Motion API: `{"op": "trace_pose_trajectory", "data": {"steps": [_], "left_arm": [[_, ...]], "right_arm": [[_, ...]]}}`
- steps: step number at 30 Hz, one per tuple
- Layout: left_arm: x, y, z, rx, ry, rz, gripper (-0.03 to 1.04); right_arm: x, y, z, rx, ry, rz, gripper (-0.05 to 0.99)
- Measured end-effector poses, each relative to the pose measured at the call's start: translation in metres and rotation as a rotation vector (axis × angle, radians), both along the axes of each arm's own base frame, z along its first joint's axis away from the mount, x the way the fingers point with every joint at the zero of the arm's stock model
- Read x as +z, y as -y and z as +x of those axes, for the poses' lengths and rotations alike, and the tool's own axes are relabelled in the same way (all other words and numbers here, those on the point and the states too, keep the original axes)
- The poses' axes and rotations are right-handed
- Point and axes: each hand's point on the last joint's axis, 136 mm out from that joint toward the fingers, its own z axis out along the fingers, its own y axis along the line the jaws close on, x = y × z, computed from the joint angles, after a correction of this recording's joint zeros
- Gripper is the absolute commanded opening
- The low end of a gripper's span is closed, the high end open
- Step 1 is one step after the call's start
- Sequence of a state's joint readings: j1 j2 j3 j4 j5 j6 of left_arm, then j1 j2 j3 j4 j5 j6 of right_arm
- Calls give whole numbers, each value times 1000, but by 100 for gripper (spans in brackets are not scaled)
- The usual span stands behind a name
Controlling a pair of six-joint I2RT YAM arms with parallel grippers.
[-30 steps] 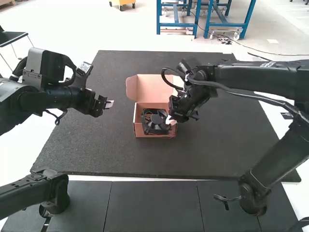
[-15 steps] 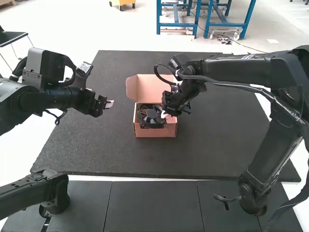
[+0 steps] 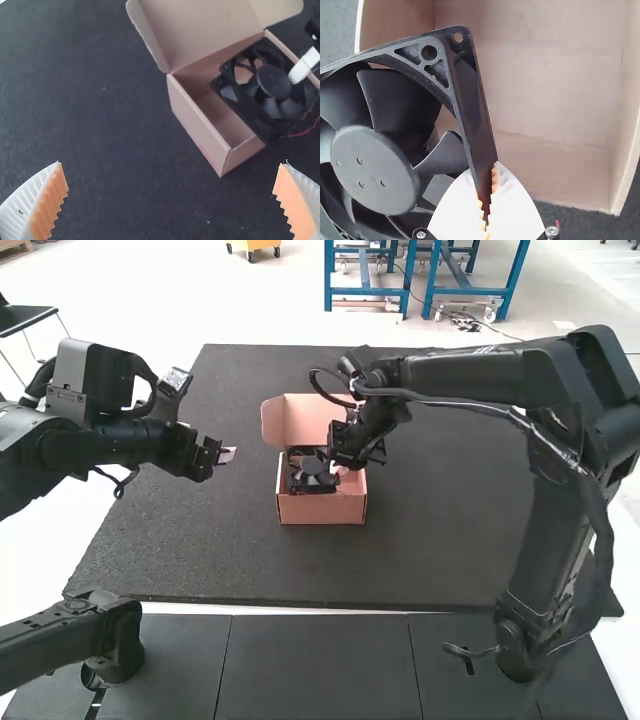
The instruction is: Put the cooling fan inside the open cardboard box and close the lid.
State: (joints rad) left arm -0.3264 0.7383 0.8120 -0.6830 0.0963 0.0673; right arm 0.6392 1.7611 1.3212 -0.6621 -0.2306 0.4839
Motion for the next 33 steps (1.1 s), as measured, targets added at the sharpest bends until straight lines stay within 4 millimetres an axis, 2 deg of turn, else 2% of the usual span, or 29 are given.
{"op": "trace_pose_trajectory", "data": {"steps": [5,13,25,33], "left_arm": [[3,-1,-1,1,12,-4,97],[7,-2,-3,3,28,-9,97],[7,-2,-3,5,27,-11,97],[7,-2,-4,11,21,-18,97]], "right_arm": [[-4,-2,8,-7,5,-13,-2],[-20,7,17,-36,-7,-55,-2],[-20,16,31,-70,24,-66,-2],[-19,15,35,-71,41,-59,-2]]}}
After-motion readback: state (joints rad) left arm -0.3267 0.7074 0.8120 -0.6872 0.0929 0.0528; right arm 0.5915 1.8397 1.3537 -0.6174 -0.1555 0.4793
